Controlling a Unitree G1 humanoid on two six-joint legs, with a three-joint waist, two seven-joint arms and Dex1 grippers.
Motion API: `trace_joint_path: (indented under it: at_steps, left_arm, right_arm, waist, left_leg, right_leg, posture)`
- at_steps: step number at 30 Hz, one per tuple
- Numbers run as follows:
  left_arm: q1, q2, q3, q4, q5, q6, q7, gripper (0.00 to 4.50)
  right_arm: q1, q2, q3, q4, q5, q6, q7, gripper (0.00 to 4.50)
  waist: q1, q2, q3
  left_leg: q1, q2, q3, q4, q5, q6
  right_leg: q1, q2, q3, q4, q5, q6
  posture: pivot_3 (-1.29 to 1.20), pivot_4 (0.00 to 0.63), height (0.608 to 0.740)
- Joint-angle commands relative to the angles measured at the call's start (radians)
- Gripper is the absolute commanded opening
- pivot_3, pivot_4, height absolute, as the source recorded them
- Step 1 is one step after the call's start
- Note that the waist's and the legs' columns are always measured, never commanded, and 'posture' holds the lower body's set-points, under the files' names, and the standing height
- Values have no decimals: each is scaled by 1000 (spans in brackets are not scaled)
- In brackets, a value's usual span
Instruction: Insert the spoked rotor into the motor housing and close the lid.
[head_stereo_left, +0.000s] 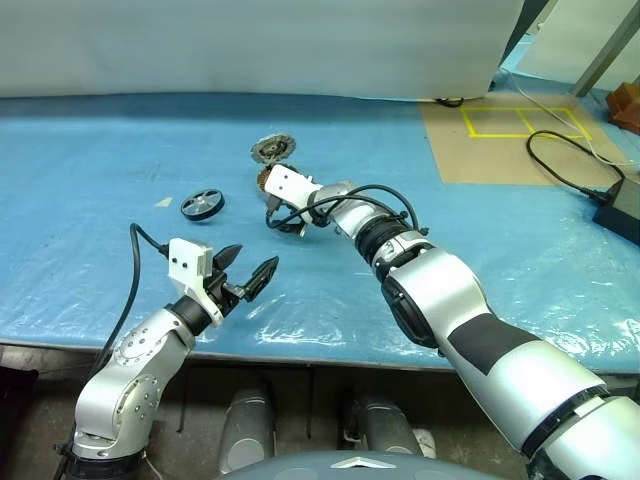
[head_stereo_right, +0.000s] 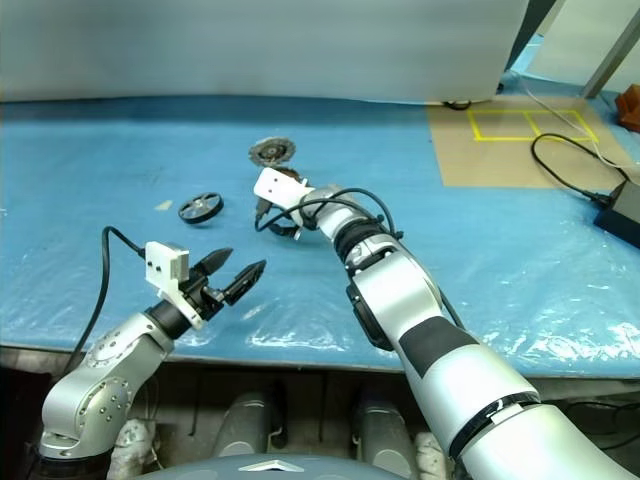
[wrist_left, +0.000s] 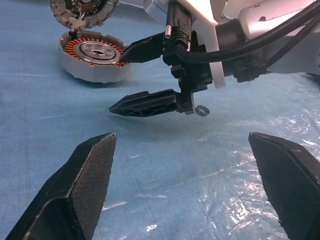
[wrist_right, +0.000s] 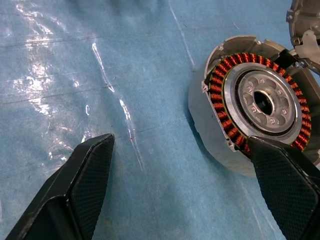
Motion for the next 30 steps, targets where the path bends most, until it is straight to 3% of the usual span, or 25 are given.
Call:
trace_joint_path:
  at_steps: [1, 4, 18, 30]
  left_arm:
    - [2, -8, -16, -56, -11, -3, 14, 4500]
    - [5, -12, -25, -58, -9, -3, 21, 4500]
    - [-22, -22, -49, -40, -8, -6, 33, 4500]
    - [-51, -35, -38, -14, -1, -14, 37, 4500]
  right_arm:
    - [-9, 16, -2, -14, -11, -26, -28, 4494]
    - [-10, 24, -4, -13, -17, -31, -42, 4494]
    - [-4, 9, 15, -10, -65, -27, -98, 30]
    - [-12, -1, 17, -11, -70, -36, -67, 30]
  waist:
    - [0, 0, 0]
    - [0, 0, 0]
    - [0, 0, 0]
    - [0, 0, 0]
  left_leg:
    - [0, 0, 0, 0, 0, 0]
    - [0, 0, 0, 0, 0, 0]
    - [1, 0, 0, 0, 0, 0]
    - [3, 0, 0, 0, 0, 0]
  right_leg:
    - [0, 0, 0, 0, 0, 0]
    - [0, 0, 0, 0, 0, 0]
    - [1, 0, 0, 0, 0, 0]
    - [3, 0, 0, 0, 0, 0]
  posture:
    - [0, 150, 740]
    - [0, 150, 740]
    - [0, 150, 740]
    - [0, 150, 740]
